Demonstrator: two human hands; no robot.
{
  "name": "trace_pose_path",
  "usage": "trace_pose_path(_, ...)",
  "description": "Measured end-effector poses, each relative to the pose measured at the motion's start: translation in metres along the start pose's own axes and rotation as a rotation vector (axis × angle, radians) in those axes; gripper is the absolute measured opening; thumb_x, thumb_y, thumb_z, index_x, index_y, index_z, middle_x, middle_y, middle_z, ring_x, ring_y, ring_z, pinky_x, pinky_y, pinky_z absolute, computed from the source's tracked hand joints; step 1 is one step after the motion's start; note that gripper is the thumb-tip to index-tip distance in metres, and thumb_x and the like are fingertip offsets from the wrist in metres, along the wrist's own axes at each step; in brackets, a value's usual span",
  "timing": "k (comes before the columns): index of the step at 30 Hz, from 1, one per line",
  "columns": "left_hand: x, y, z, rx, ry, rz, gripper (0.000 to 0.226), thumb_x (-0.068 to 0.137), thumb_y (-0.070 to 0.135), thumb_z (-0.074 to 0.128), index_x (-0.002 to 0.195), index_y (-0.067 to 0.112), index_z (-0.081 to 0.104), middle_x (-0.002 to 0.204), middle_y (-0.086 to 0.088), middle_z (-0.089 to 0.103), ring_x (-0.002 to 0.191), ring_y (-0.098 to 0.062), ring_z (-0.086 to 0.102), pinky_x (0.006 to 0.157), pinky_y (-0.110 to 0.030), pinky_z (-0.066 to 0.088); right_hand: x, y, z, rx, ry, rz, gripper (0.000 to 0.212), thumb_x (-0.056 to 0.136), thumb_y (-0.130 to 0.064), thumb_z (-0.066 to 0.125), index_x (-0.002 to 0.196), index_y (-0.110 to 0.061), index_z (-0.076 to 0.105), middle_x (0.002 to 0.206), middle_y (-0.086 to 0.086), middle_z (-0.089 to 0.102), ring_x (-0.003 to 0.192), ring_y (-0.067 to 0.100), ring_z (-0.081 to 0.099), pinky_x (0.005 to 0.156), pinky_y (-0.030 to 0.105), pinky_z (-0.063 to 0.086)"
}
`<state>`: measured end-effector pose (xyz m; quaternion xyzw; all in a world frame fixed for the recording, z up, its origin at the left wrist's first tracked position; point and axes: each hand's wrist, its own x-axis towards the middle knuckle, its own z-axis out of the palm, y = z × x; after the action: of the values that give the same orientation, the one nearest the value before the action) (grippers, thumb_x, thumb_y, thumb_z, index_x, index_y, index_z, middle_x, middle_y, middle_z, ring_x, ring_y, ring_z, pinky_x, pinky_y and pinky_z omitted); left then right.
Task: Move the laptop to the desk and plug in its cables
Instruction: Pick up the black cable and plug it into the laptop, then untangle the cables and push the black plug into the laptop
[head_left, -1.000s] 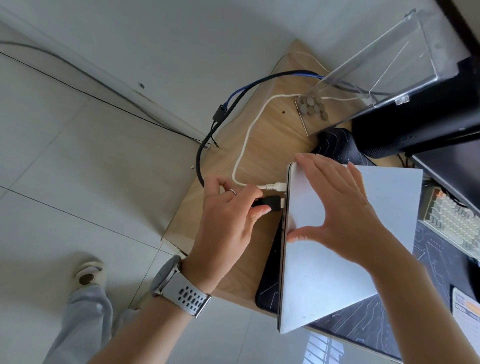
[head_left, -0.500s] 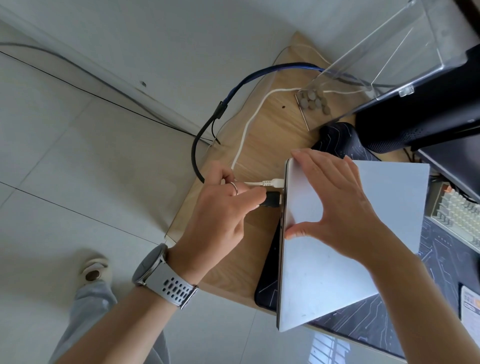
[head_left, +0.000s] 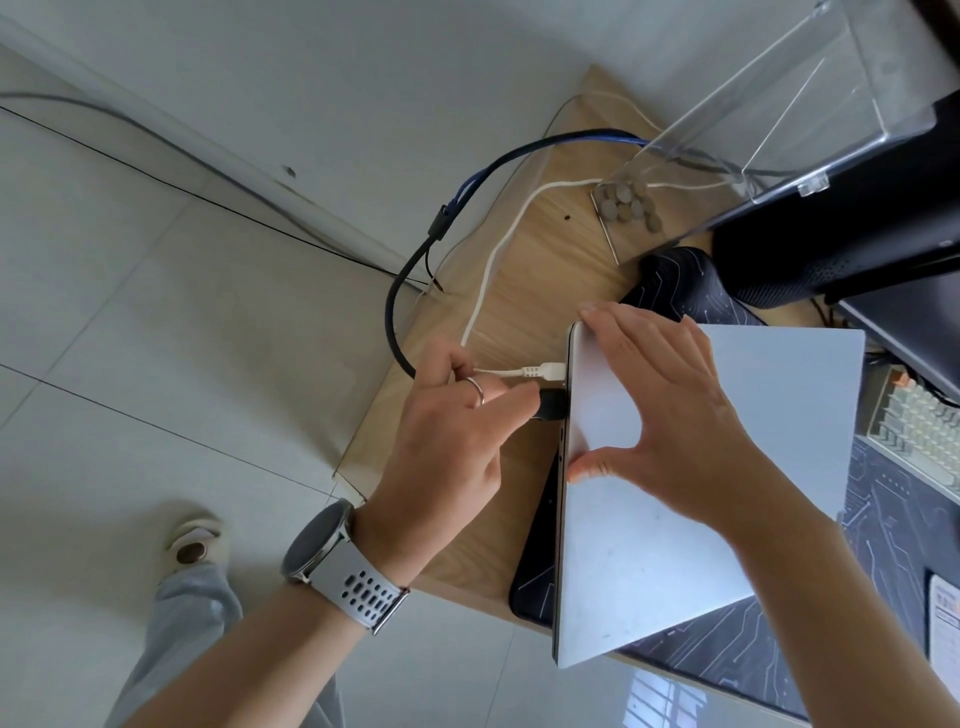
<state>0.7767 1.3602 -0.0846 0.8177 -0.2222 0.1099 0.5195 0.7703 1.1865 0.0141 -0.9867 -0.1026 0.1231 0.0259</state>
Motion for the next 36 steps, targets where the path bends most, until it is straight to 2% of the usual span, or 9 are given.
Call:
trace_pose_path(6, 0.011, 0.009, -0.026, 0.155, -0.19, 0.046, 0.011, 0.079, 0.007, 0.069, 0.088, 0.014, 0.07, 0.062, 0.004, 0.064, 0.083, -0.019, 0.039, 0.065, -0.031, 0.045, -0.004, -0.001, -0.005, -0.054, -0.04, 0.012, 0.117, 0.047, -0.071, 0.068, 0.145, -0.023, 0.024, 0.145, -0.008, 0.036, 0.137, 0.013, 0.024, 0.113, 0.045, 0.004)
trace_pose_path(9, 0.027, 0.017, -0.047, 0.066, -0.23, 0.021, 0.017, 0.083, 0.026, 0.059, 0.086, 0.016, 0.072, 0.063, 0.006, 0.066, 0.083, -0.018, 0.042, 0.074, -0.028, 0.039, -0.007, -0.001, -0.01, -0.023, -0.041, 0.016, 0.112, 0.054, -0.076, 0.061, 0.145, -0.026, 0.018, 0.15, -0.006, 0.032, 0.14, 0.012, 0.019, 0.113, 0.047, 0.002)
trace_pose_path(15, 0.089, 0.037, -0.097, 0.036, 0.037, 0.0, 0.02, 0.083, 0.028, 0.058, 0.082, 0.012, 0.07, 0.067, 0.009, 0.065, 0.078, -0.016, 0.053, 0.071, -0.037, 0.046, -0.008, -0.005, -0.051, 0.331, 0.138, 0.156, 0.105, 0.063, -0.071, 0.056, 0.148, -0.024, 0.018, 0.153, -0.006, 0.025, 0.138, 0.004, 0.014, 0.118, 0.045, 0.007)
trace_pose_path(20, 0.143, 0.029, -0.115, -0.133, 0.181, -0.144, 0.017, 0.083, 0.032, 0.062, 0.087, 0.016, 0.066, 0.075, 0.012, 0.066, 0.079, -0.011, 0.065, 0.081, -0.048, 0.049, 0.011, -0.017, -0.09, 0.535, 0.228, 0.143, 0.099, 0.061, -0.069, 0.06, 0.145, -0.039, 0.015, 0.142, -0.036, 0.016, 0.128, -0.019, 0.01, 0.112, 0.032, 0.018)
trace_pose_path(22, 0.16, 0.016, -0.118, -0.35, 0.209, -0.323, 0.013, 0.085, 0.03, 0.063, 0.088, 0.017, 0.063, 0.077, 0.003, 0.071, 0.076, -0.016, 0.069, 0.077, -0.042, 0.051, 0.024, -0.019, -0.1, 0.69, 0.243, 0.161, 0.1, 0.063, -0.073, 0.062, 0.146, -0.038, 0.018, 0.147, -0.025, 0.027, 0.138, -0.005, 0.019, 0.113, 0.03, 0.024)
trace_pose_path(25, 0.187, -0.005, -0.125, -0.53, 0.24, -0.482, 0.011, 0.088, 0.026, 0.062, 0.091, 0.015, 0.063, 0.075, -0.004, 0.073, 0.068, -0.029, 0.063, 0.067, -0.015, 0.045, 0.045, -0.022, -0.117, 0.837, 0.256, 0.199, 0.105, 0.063, -0.073, 0.064, 0.147, -0.027, 0.023, 0.147, -0.01, 0.035, 0.136, -0.002, 0.029, 0.107, 0.015, 0.029)
trace_pose_path(30, 0.233, -0.053, -0.125, -0.444, 0.037, -0.532, 0.011, 0.087, 0.027, 0.068, 0.095, 0.022, 0.066, 0.094, 0.003, 0.074, 0.095, -0.009, 0.068, 0.089, -0.031, 0.05, 0.086, -0.03, -0.136, 0.945, 0.286, 0.296, 0.099, 0.061, -0.071, 0.066, 0.144, -0.038, 0.023, 0.149, -0.012, 0.033, 0.132, -0.01, 0.031, 0.097, 0.002, 0.03)
trace_pose_path(33, 0.259, -0.076, -0.116, -0.324, -0.12, -0.547, 0.024, 0.086, 0.026, 0.068, 0.108, 0.015, 0.066, 0.105, 0.001, 0.07, 0.108, -0.014, 0.063, 0.082, -0.009, 0.044, 0.106, -0.029, -0.135, 0.911, 0.288, 0.327, 0.092, 0.063, -0.073, 0.063, 0.14, -0.044, 0.022, 0.151, -0.014, 0.03, 0.138, -0.003, 0.025, 0.105, 0.007, 0.027)
trace_pose_path(36, 0.275, -0.095, -0.1, -0.244, -0.285, -0.54, 0.039, 0.084, 0.024, 0.07, 0.12, 0.01, 0.062, 0.123, -0.006, 0.064, 0.121, -0.018, 0.056, 0.089, -0.013, 0.039, 0.121, -0.024, -0.128, 0.902, 0.285, 0.386, 0.091, 0.065, -0.063, 0.067, 0.142, -0.043, 0.022, 0.151, -0.016, 0.03, 0.138, -0.005, 0.025, 0.111, 0.022, 0.027)
